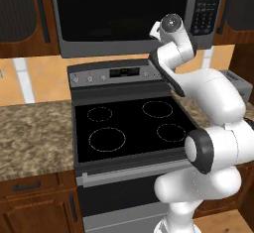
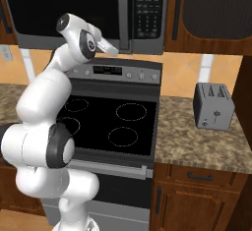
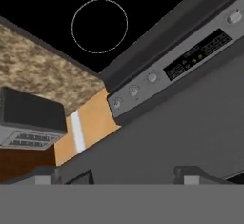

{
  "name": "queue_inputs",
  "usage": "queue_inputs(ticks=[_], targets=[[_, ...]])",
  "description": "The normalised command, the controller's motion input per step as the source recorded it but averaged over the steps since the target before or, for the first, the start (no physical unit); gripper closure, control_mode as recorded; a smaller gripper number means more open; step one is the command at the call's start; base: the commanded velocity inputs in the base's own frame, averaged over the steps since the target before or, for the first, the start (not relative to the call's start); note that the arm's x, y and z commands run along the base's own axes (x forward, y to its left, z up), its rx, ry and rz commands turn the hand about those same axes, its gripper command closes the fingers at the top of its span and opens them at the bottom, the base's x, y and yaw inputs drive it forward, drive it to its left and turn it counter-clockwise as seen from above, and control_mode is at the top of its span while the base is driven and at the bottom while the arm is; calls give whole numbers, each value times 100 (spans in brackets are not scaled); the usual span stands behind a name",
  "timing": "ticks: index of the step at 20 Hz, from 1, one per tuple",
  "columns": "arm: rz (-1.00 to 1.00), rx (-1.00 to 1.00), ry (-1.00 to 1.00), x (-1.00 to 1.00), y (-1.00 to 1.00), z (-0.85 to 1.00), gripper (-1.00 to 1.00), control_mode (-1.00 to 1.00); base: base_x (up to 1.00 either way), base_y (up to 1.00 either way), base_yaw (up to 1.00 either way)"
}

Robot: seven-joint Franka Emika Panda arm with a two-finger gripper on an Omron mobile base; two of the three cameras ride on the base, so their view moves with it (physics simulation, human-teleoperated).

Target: Pick the lemon wedge from the sink and place it in the bowl. Then pick the bowl and place it in the microwave. Then close the microwave door and press the start button.

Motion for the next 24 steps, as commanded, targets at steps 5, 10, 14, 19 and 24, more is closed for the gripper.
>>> queue_inputs(ticks=[5,10,14,19,24], targets=[[24,0,2,36,3,-17,-100,-100,0,0,0],[13,7,-8,-43,2,2,-100,-100,0,0,0],[9,27,-20,-100,0,20,-100,-100,0,0,0],[0,38,-25,-86,-46,27,-100,-100,0,0,0],[0,44,-15,-22,-98,26,-100,-100,0,0,0]])
